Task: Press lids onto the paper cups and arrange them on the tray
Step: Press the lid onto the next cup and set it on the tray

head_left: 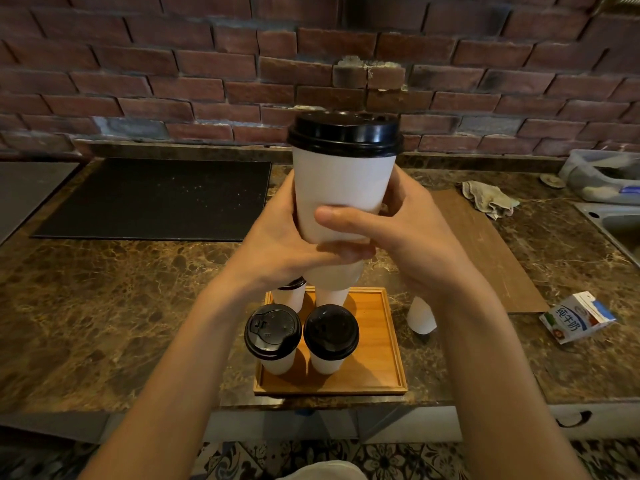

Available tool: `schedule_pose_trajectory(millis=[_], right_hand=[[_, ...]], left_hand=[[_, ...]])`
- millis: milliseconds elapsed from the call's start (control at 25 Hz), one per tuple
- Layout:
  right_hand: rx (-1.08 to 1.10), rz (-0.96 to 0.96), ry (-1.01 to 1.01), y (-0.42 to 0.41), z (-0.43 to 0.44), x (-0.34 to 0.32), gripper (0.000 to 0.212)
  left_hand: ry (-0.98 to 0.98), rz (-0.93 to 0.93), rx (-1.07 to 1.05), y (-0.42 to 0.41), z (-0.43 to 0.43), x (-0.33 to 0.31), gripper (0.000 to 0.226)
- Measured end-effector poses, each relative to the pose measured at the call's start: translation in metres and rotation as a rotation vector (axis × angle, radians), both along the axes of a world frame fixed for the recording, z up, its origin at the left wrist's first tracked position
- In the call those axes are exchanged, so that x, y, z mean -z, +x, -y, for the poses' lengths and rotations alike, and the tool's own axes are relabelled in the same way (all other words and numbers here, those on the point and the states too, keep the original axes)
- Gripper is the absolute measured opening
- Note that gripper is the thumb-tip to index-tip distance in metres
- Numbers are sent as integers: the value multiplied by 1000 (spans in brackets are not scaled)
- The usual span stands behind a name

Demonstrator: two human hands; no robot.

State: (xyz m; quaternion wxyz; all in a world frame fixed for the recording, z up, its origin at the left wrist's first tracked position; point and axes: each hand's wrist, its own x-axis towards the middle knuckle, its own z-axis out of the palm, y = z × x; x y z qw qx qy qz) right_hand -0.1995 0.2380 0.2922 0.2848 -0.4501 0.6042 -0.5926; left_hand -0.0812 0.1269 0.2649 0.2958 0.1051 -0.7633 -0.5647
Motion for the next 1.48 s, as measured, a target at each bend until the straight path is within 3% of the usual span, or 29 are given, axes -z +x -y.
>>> schedule_pose_trajectory(millis=[360, 640, 880, 1040, 1480], right_hand=[[-160, 5, 47, -9, -4, 6, 68], [-88, -50, 39, -6, 0, 2, 68], [76, -125, 16, 4, 4, 1, 70], [185, -167, 20, 12, 8, 9, 76], [127, -54, -12, 1, 3, 4, 74]], left_hand=[[38, 72, 145, 7, 4, 6, 81], [18, 10, 35, 3, 3, 5, 78], [-7, -42, -68, -4, -1, 8, 93], [1, -32, -131, -11, -2, 13, 91], [18, 1, -20, -1, -2, -2, 78]])
